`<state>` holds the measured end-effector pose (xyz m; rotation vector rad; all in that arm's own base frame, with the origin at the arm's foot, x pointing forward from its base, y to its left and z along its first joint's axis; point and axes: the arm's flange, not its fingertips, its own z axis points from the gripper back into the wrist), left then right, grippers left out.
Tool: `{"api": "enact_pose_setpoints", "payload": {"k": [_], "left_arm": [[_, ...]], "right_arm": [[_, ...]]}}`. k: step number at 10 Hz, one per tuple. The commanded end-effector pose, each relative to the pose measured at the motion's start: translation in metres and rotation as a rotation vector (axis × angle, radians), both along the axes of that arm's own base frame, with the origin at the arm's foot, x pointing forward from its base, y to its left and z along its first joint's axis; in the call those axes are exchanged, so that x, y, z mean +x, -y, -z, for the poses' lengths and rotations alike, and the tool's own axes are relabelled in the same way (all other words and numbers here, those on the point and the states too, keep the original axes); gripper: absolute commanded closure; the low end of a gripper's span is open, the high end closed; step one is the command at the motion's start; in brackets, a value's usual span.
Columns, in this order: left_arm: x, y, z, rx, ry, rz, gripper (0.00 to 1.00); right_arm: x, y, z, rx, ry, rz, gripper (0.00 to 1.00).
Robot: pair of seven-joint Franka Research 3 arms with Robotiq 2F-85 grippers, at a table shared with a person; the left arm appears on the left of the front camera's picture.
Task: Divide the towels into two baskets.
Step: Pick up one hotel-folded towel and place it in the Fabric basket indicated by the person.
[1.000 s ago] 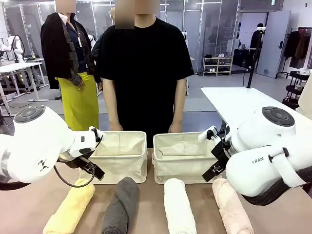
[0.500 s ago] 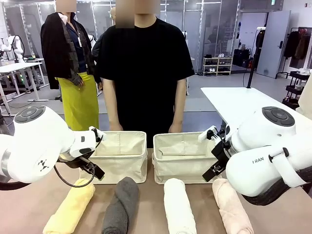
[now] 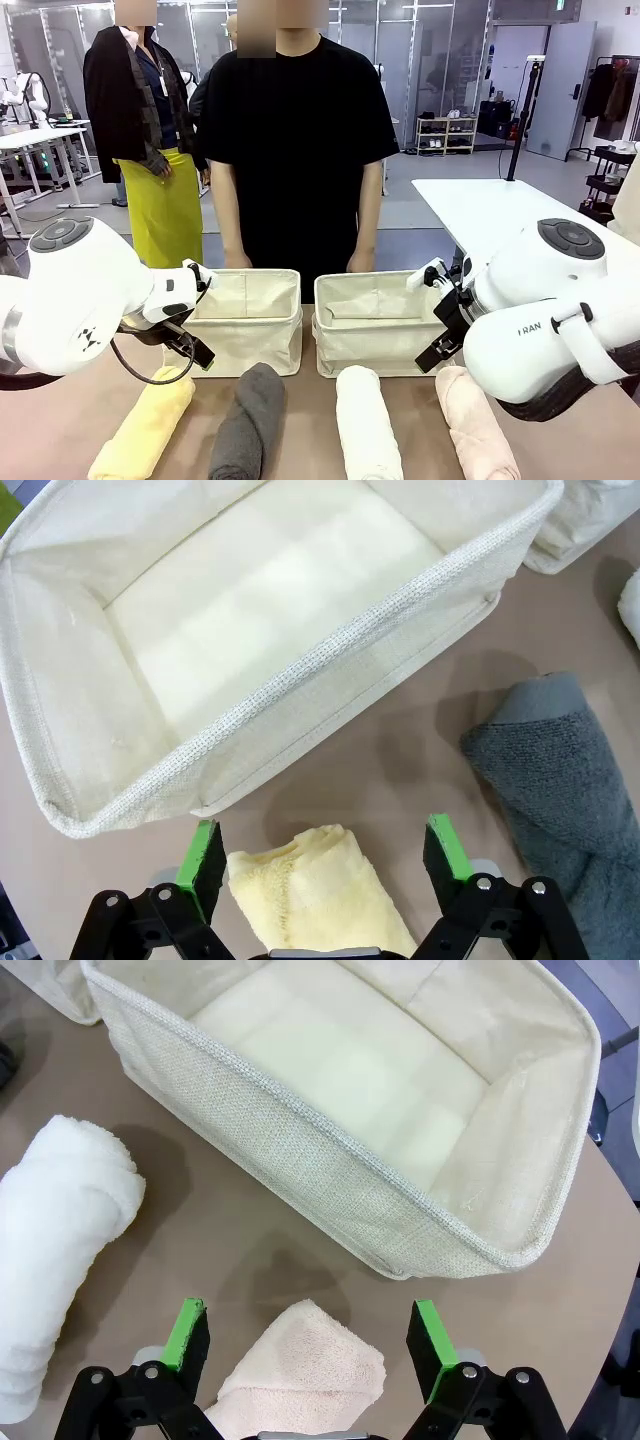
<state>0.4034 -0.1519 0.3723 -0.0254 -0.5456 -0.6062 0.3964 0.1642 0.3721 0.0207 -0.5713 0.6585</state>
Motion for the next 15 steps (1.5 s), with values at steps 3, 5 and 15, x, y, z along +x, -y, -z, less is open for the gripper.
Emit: {"api": "enact_pose_setpoints", "payload": {"k": [3, 5, 15], "left_arm": [[0.005, 0.003, -0.04, -0.095, -0.096, -0.012, 0.0], [0.008, -0.008, -0.068, -0.272, -0.186, 0.043, 0.0], [-0.069, -0.225, -0.089, -1.182, -0.228, 0.133, 0.0]], "right_arm": [[0.002, 0.006, -0.042, 0.105, -0.028, 0.01, 0.0], [0.004, 0.014, -0.071, 0.305, -0.135, -0.008, 0.0], [-0.048, 0.233, -0.092, 1.21, -0.413, 0.074, 0.0]]}}
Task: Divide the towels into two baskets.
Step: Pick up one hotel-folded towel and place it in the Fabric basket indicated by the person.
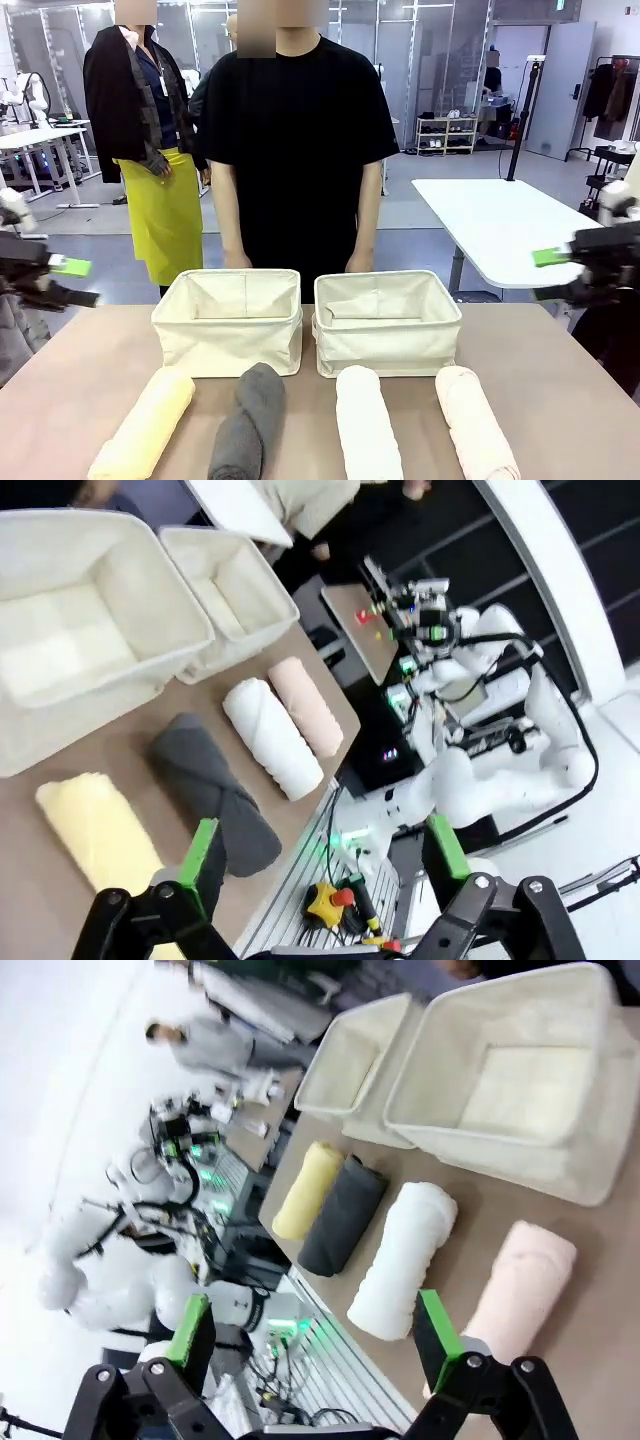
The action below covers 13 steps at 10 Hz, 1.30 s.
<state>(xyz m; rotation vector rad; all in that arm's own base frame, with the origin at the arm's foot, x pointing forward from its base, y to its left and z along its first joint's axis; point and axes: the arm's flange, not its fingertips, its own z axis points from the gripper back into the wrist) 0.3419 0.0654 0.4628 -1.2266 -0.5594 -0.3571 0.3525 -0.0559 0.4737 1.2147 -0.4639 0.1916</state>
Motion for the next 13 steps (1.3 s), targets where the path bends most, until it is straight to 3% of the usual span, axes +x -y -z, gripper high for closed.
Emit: {"api": "enact_pose_setpoints", "payload": {"k": [1, 3, 6, 8, 9, 10, 13], "left_arm": [[-0.022, -0.033, 0.002, -0.065, 0.049, -0.11, 0.0], [-0.051, -0.08, 0.004, -0.116, 0.064, -0.233, 0.0], [-0.064, -0.114, 0.009, -0.146, 0.059, -0.33, 0.0], [-0.059, -0.111, 0.01, -0.131, 0.049, -0.346, 0.0], [-0.064, -0.126, 0.004, -0.117, 0.026, -0.343, 0.0], [-0.064, -0.126, 0.004, -0.117, 0.026, -0.343, 0.0], [-0.064, -0.126, 0.004, -0.117, 0.026, -0.343, 0.0]], "right_arm": [[-0.017, 0.039, 0.016, 0.058, -0.007, 0.112, 0.0], [-0.042, 0.102, 0.024, 0.086, -0.031, 0.259, 0.0], [-0.072, 0.175, 0.027, 0.151, -0.016, 0.449, 0.0], [-0.074, 0.177, 0.026, 0.13, -0.018, 0.47, 0.0], [-0.07, 0.162, 0.021, 0.069, 0.014, 0.407, 0.0], [-0.082, 0.188, 0.027, 0.137, -0.056, 0.49, 0.0], [-0.082, 0.188, 0.027, 0.137, -0.056, 0.49, 0.0]]}}
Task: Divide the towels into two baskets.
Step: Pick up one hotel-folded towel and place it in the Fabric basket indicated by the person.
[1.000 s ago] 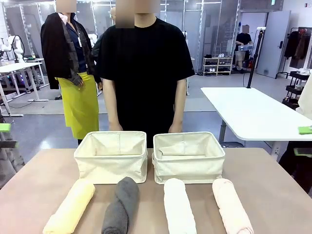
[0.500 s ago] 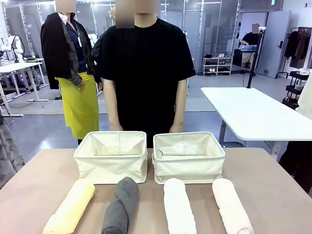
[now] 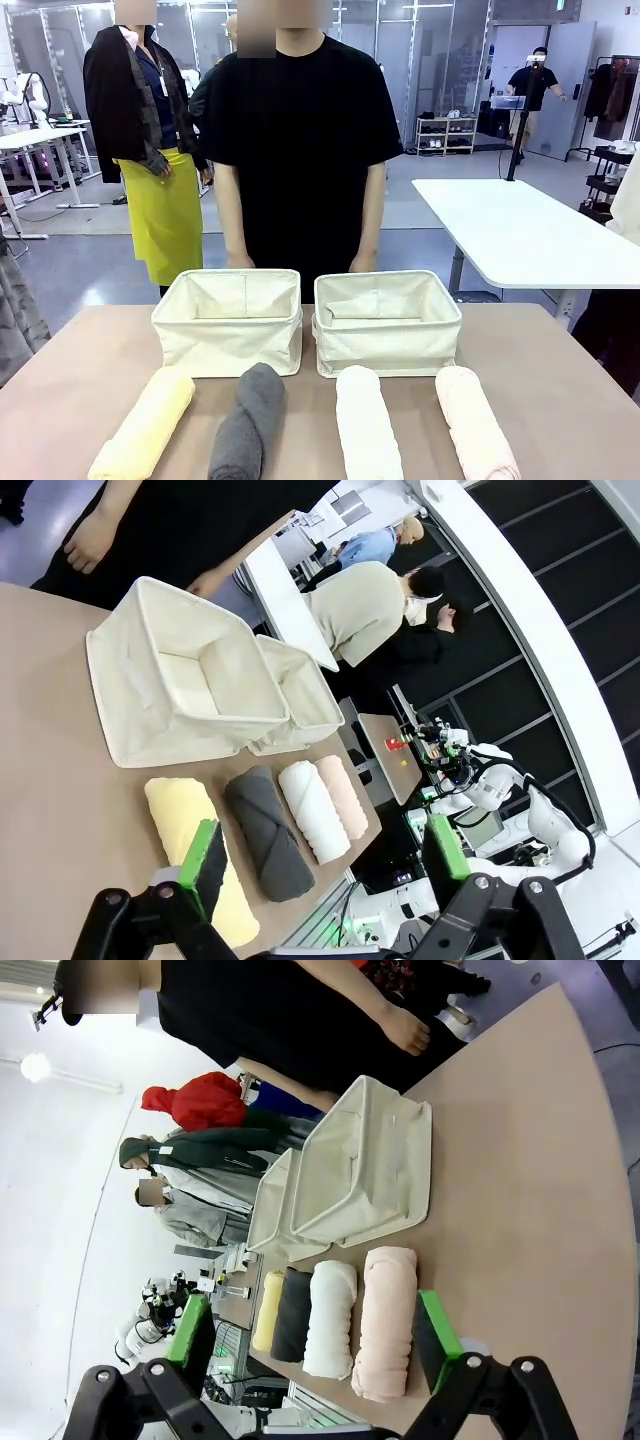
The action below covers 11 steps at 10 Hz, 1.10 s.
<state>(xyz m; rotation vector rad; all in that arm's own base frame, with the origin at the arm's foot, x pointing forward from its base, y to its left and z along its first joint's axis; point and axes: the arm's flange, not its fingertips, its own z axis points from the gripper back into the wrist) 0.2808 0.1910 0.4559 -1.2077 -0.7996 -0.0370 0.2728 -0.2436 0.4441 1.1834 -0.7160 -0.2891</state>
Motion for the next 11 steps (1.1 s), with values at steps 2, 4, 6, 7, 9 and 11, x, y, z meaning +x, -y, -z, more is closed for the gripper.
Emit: {"api": "enact_pose_setpoints", "payload": {"k": [2, 4, 6, 7, 9, 11], "left_arm": [[-0.0029, -0.0004, -0.003, -0.001, 0.014, 0.007, 0.0], [-0.0029, -0.0004, -0.003, -0.001, 0.014, 0.007, 0.0], [-0.0029, -0.0004, -0.003, -0.001, 0.014, 0.007, 0.0], [-0.0029, -0.0004, -0.003, -0.001, 0.014, 0.007, 0.0], [-0.0029, -0.0004, -0.003, -0.001, 0.014, 0.007, 0.0], [-0.0029, -0.0004, -0.003, -0.001, 0.014, 0.007, 0.0]], "right_arm": [[-0.0021, 0.0004, -0.0027, 0.018, 0.003, 0.003, 0.0], [-0.0021, 0.0004, -0.0027, 0.018, 0.003, 0.003, 0.0], [-0.0021, 0.0004, -0.0027, 0.018, 0.003, 0.003, 0.0], [-0.0021, 0.0004, -0.0027, 0.018, 0.003, 0.003, 0.0], [-0.0021, 0.0004, -0.0027, 0.018, 0.003, 0.003, 0.0], [-0.0021, 0.0004, -0.0027, 0.018, 0.003, 0.003, 0.0]]}}
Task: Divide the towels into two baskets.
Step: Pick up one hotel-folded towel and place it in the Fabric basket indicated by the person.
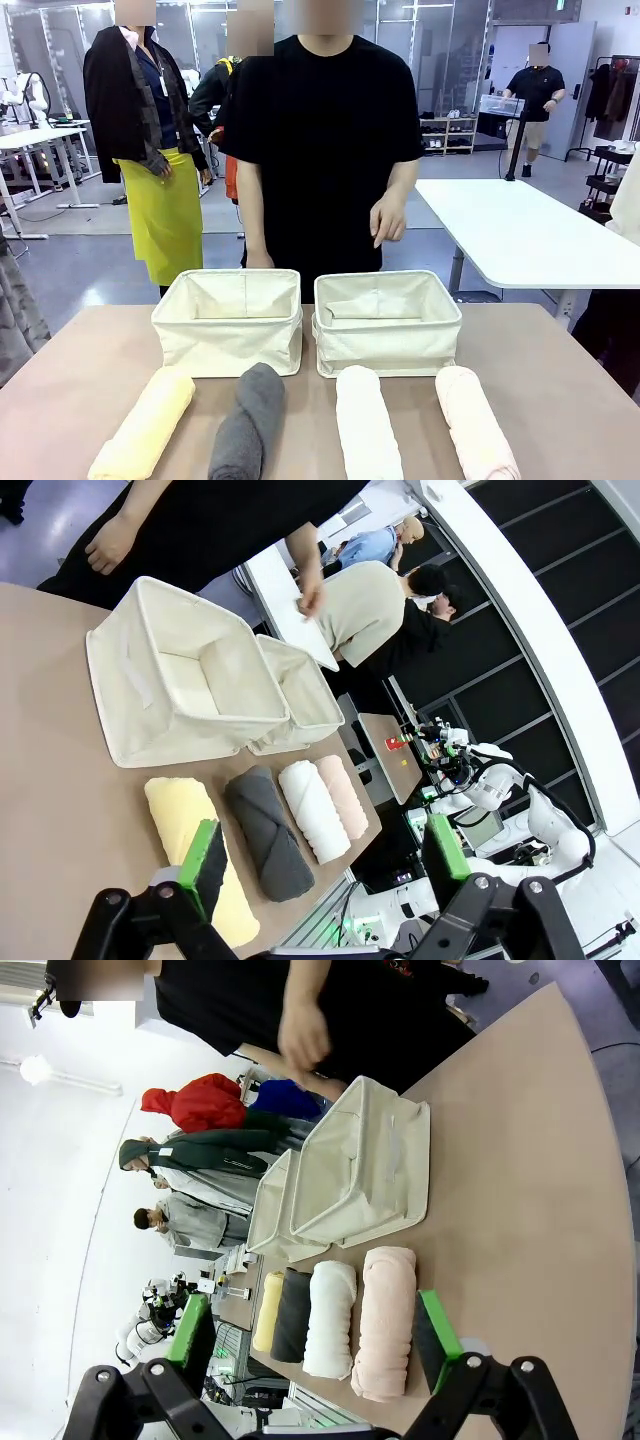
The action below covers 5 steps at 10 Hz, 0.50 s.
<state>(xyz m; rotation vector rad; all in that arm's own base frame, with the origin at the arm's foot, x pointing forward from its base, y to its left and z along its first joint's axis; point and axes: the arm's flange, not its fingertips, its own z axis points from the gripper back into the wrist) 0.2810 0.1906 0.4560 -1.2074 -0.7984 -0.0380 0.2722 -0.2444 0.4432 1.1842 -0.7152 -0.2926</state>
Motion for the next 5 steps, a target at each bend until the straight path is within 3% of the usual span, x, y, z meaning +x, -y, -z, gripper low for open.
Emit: {"api": "enact_pose_setpoints", "payload": {"k": [1, 5], "left_arm": [[-0.0031, -0.0008, -0.003, -0.002, 0.015, 0.006, 0.0], [-0.0031, -0.0008, -0.003, -0.002, 0.015, 0.006, 0.0]], "right_arm": [[-0.0015, -0.0003, -0.0035, 0.016, 0.005, 0.001, 0.0], [-0.0015, -0.0003, -0.0035, 0.016, 0.005, 0.001, 0.0]]}}
